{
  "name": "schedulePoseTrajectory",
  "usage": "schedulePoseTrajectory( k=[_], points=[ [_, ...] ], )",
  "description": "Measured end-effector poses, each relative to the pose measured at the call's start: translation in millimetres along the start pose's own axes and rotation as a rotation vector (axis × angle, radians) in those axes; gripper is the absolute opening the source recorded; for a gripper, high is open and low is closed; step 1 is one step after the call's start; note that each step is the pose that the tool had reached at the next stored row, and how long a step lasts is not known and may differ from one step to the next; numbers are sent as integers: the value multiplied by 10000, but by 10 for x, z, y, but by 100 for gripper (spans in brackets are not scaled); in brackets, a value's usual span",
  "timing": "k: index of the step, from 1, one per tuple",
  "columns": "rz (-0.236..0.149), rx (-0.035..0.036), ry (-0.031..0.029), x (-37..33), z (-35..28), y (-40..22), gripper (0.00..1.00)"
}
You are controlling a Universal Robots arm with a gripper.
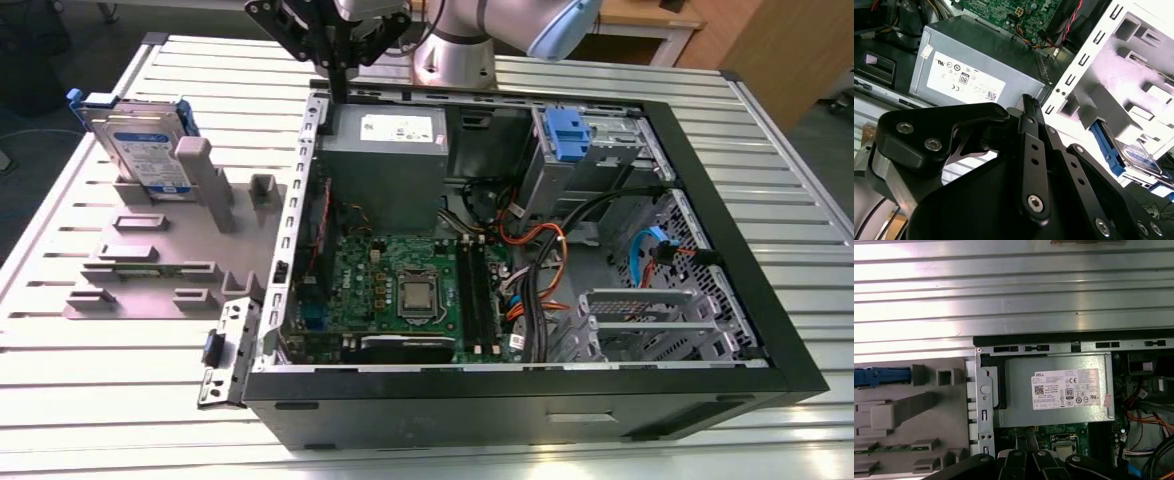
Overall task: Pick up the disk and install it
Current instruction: 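Reach for the disk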
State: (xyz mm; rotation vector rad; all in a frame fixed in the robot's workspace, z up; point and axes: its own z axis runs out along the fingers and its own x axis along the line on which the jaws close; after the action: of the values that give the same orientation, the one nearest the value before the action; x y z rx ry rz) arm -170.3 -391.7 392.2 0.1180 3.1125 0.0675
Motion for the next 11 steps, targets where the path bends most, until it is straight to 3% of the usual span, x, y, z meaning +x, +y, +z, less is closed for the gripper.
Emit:
schedulePoseTrajectory(
  k=[5,11],
  points=[
    [1,0,0,35,1,36,11],
    [0,-1,0,194,-1,47,11]
  ],
)
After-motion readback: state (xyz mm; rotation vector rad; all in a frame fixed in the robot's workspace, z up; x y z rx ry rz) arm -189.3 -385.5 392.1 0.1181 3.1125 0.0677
